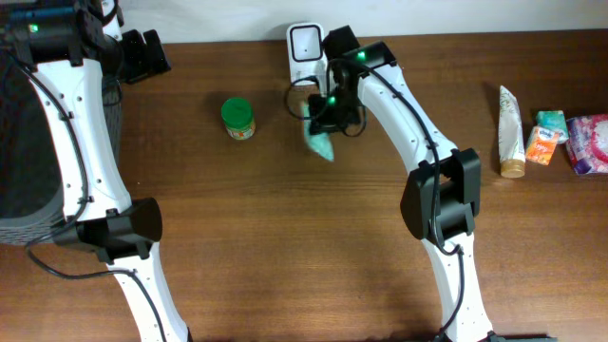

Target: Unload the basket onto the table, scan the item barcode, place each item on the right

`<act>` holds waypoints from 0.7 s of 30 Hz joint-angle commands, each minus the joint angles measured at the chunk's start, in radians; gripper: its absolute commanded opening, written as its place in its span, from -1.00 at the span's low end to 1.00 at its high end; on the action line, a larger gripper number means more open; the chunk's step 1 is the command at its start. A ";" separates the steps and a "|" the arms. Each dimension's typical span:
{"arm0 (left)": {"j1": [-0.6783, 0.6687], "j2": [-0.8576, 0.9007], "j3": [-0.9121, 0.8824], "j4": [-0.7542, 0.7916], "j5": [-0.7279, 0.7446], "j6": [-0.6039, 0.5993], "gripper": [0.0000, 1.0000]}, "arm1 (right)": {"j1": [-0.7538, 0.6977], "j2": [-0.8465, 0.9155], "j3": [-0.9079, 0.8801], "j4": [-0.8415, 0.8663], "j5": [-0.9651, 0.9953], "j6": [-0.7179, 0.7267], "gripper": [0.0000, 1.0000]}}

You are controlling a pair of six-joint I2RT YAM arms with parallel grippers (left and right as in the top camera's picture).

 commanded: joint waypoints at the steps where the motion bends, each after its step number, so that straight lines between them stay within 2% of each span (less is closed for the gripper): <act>1: 0.003 -0.034 0.012 -0.001 -0.010 -0.002 0.98 | -0.006 -0.004 -0.132 0.134 -0.388 -0.083 -0.78; 3: 0.003 -0.034 0.012 -0.001 -0.010 -0.002 0.98 | -0.014 -0.004 -0.280 0.312 -0.561 -0.047 -0.78; 6: 0.003 -0.034 0.012 -0.001 -0.010 -0.002 0.98 | -0.046 -0.004 -0.407 0.461 -0.553 0.038 -0.68; 10: 0.003 -0.034 0.012 -0.001 -0.010 -0.002 0.98 | -0.113 -0.004 -0.410 0.374 -0.391 0.039 -0.44; 12: 0.003 -0.034 0.012 -0.001 -0.010 -0.002 0.98 | -0.150 -0.008 -0.410 0.329 -0.363 0.037 -0.08; 14: 0.003 -0.034 0.012 -0.001 -0.010 -0.002 0.98 | -0.176 -0.027 -0.409 0.288 -0.362 -0.011 0.16; 19: 0.004 -0.034 0.012 -0.001 -0.010 -0.002 0.98 | -0.193 -0.147 -0.409 0.157 -0.326 -0.099 0.19; 21: 0.003 -0.034 0.012 -0.001 -0.010 -0.002 0.98 | -0.182 -0.183 -0.409 0.121 -0.320 -0.133 0.13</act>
